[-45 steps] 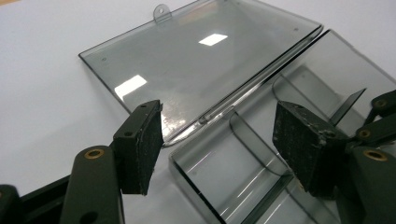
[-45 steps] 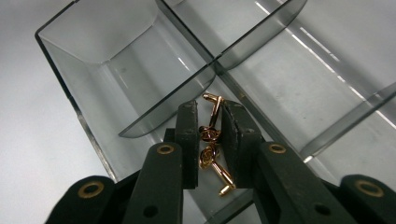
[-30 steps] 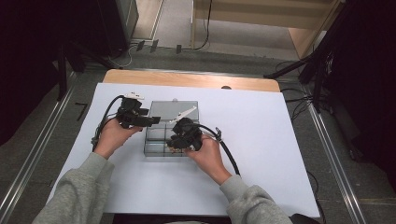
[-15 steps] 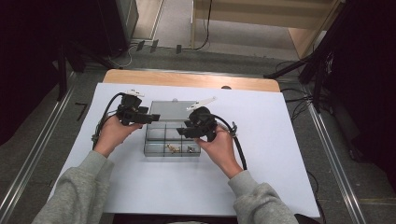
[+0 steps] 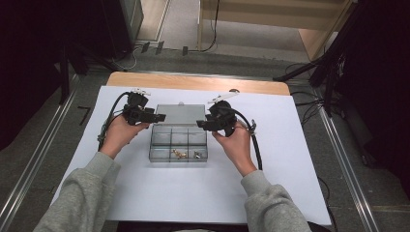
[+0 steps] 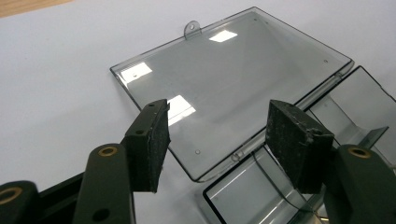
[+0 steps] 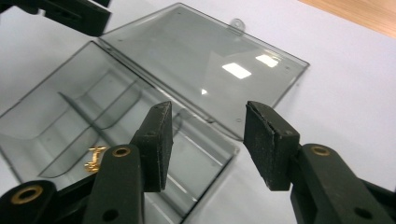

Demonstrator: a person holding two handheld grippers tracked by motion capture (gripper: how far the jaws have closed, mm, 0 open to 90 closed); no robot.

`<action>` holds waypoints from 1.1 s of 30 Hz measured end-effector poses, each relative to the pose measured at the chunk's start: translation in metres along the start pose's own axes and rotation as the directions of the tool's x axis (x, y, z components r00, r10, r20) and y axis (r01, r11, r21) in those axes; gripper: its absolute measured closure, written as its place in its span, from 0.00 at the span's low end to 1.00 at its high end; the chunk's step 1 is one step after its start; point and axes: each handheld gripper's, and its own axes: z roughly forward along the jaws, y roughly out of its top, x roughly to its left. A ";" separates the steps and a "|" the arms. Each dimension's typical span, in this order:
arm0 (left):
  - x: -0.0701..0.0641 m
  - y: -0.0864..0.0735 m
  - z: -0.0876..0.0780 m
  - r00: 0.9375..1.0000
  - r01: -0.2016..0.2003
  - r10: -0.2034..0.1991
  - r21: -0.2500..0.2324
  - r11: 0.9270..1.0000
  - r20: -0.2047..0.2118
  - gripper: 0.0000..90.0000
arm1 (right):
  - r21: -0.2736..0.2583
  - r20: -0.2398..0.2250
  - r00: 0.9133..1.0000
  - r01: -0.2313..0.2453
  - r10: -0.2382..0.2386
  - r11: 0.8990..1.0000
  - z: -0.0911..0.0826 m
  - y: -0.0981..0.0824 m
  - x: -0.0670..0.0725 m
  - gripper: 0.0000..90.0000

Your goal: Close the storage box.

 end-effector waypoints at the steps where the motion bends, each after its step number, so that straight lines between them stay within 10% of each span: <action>1: 0.000 0.001 0.001 1.000 0.005 -0.005 0.000 1.000 -0.007 0.46 | 0.003 0.006 1.000 -0.010 0.010 1.000 0.000 0.000 -0.001 0.60; 18: 0.009 0.003 0.022 0.995 0.086 -0.084 0.041 0.995 -0.061 0.48 | 0.003 0.092 0.988 -0.127 0.126 0.992 0.044 0.006 -0.020 0.62; 33: 0.012 0.000 0.037 0.989 0.143 -0.139 0.073 0.987 -0.060 0.44 | 0.002 0.077 0.967 -0.244 0.243 0.970 0.064 0.002 -0.021 0.50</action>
